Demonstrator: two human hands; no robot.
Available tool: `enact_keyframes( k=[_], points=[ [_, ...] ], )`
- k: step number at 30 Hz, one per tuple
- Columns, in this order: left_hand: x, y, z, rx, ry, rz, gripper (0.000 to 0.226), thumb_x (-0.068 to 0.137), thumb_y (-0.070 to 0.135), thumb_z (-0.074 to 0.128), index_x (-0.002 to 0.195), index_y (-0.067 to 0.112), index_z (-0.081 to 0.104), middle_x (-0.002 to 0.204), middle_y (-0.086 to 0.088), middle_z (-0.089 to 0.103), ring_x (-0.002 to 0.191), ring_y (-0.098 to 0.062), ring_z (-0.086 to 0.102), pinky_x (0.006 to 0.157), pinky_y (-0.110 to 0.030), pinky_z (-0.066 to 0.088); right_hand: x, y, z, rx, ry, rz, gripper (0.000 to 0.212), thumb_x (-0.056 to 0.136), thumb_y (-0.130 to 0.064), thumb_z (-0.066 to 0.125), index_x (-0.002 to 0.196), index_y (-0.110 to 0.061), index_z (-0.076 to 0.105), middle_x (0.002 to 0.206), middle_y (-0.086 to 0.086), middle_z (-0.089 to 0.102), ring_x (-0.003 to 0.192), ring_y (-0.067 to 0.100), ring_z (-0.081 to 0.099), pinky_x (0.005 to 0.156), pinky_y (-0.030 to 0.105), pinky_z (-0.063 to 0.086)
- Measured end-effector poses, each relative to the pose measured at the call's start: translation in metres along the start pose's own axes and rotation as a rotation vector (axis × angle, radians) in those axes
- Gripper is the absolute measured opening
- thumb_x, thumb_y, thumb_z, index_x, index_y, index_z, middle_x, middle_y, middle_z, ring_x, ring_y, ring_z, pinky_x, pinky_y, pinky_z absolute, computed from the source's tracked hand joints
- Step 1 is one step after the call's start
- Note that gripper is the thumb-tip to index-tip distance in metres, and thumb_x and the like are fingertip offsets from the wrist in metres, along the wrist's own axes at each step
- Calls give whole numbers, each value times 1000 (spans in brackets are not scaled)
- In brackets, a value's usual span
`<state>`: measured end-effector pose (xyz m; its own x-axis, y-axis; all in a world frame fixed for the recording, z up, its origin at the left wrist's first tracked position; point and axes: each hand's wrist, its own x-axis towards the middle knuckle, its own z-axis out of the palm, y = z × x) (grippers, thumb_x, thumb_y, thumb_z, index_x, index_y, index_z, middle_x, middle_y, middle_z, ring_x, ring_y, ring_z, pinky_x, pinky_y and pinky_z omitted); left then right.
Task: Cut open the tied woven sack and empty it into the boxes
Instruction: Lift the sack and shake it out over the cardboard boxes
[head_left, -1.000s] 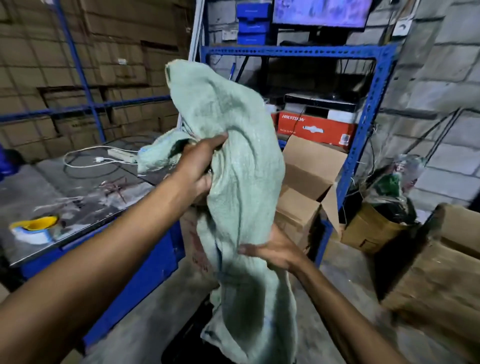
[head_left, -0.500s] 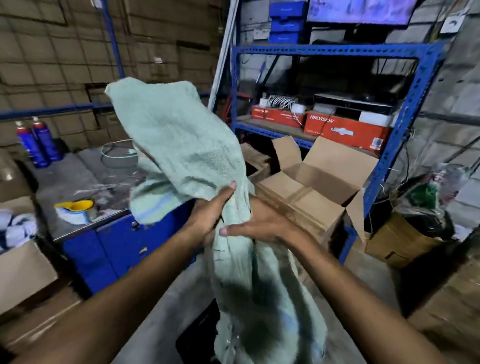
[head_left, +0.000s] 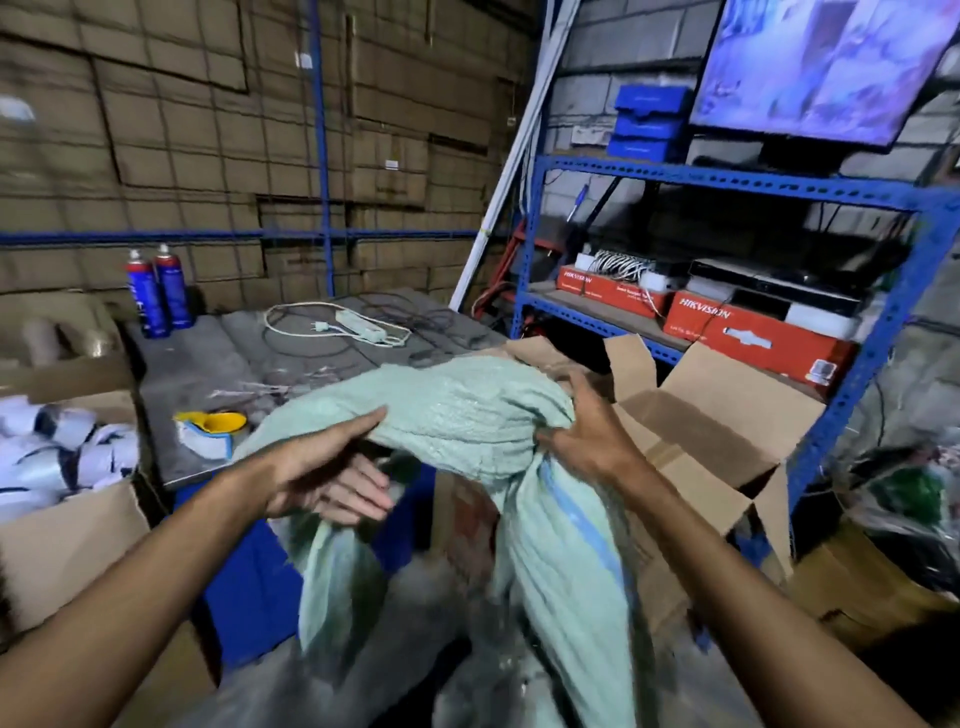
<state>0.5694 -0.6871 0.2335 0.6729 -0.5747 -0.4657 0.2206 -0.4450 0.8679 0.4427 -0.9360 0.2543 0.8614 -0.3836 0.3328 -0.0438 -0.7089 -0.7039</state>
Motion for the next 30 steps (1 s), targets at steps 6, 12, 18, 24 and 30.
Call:
enact_keyframes(
  k=[6,12,18,24,30],
  points=[
    [-38,0,-32,184,792,812,52,56,49,84,97,29,58,95,3,63,84,-15,59,76,-30,47,50,-95,20,-149,-99,-154,34,70,-9,72,98,-20,56,83,-11,59,82,11,58,72,24,41],
    [-26,-24,-7,-16,408,882,116,52,37,91,145,17,26,135,13,53,119,13,50,106,-18,40,39,-175,87,562,-187,-196,42,79,12,48,116,-7,59,92,-5,64,76,-4,61,63,6,47],
    [-27,-30,-78,-665,857,863,48,67,-6,73,111,11,64,106,7,72,92,3,68,74,-19,56,32,-188,123,121,-419,-427,101,72,-31,78,149,-27,13,150,1,31,136,1,33,113,24,26],
    [-54,-35,-132,-1245,353,586,29,93,20,46,106,3,66,92,-12,75,79,-25,73,67,-32,61,-5,-164,222,198,-440,-311,118,60,-36,83,147,-35,4,140,-7,49,129,9,43,110,44,37],
    [-104,-89,-172,-967,975,585,49,83,16,70,127,16,48,117,-11,69,76,-11,72,57,-19,57,36,-175,253,-86,-209,-353,72,73,-11,62,136,-31,36,123,11,63,111,32,60,84,42,53]
  ],
)
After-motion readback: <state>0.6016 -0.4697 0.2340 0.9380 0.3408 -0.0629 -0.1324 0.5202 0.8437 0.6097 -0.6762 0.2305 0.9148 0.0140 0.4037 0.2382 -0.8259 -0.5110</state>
